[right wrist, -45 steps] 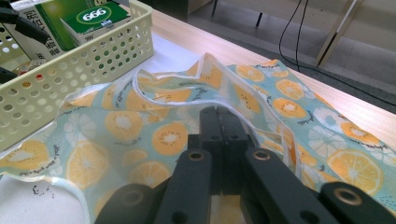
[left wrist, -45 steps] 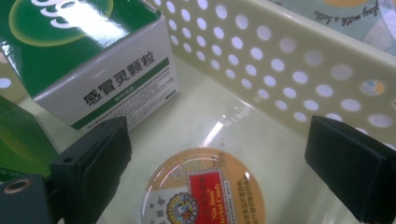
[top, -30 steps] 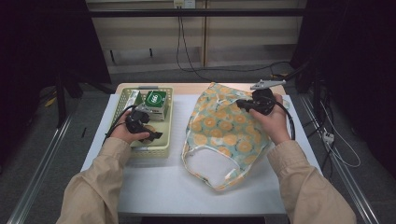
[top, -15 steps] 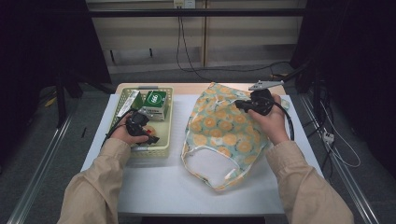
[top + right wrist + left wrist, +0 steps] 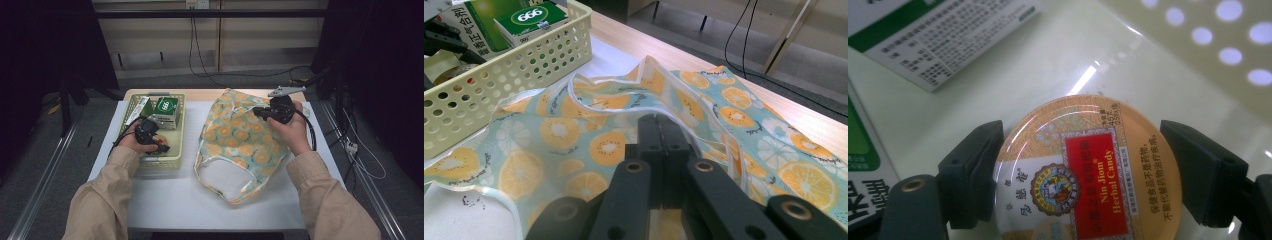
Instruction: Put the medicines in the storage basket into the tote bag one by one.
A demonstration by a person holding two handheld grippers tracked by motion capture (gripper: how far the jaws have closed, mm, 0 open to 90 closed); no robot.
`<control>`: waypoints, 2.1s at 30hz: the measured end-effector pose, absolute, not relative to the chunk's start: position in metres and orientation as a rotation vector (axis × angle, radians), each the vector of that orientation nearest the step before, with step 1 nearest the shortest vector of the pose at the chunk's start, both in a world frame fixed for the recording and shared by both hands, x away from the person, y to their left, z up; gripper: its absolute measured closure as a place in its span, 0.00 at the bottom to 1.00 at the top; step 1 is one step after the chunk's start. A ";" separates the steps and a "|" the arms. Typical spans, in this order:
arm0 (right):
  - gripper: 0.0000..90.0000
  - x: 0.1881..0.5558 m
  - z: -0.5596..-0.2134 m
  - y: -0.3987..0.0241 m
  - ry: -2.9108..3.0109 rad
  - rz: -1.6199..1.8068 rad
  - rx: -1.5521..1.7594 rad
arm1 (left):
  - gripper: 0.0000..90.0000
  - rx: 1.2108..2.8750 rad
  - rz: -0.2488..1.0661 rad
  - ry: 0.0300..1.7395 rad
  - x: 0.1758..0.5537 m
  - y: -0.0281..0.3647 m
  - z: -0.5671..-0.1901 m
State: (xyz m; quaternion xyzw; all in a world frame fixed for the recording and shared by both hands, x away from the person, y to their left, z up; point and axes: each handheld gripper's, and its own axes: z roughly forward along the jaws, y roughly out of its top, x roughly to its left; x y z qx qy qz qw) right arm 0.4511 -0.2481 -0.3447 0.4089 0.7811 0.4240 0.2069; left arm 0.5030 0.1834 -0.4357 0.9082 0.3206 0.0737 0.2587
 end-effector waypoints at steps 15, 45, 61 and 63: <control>1.00 0.454 -0.348 -0.244 2.183 1.184 1.138 | 0.23 2.325 0.166 0.942 0.511 0.164 -0.394; 1.00 0.456 -0.348 -0.237 2.171 1.200 1.153 | 0.23 2.298 0.043 0.669 0.467 0.078 -0.348; 1.00 0.457 -0.350 -0.242 2.162 1.234 1.177 | 0.23 2.257 0.028 0.606 0.457 0.021 -0.354; 1.00 0.457 -0.349 -0.244 2.159 1.240 1.179 | 0.23 2.252 0.029 0.604 0.457 0.015 -0.355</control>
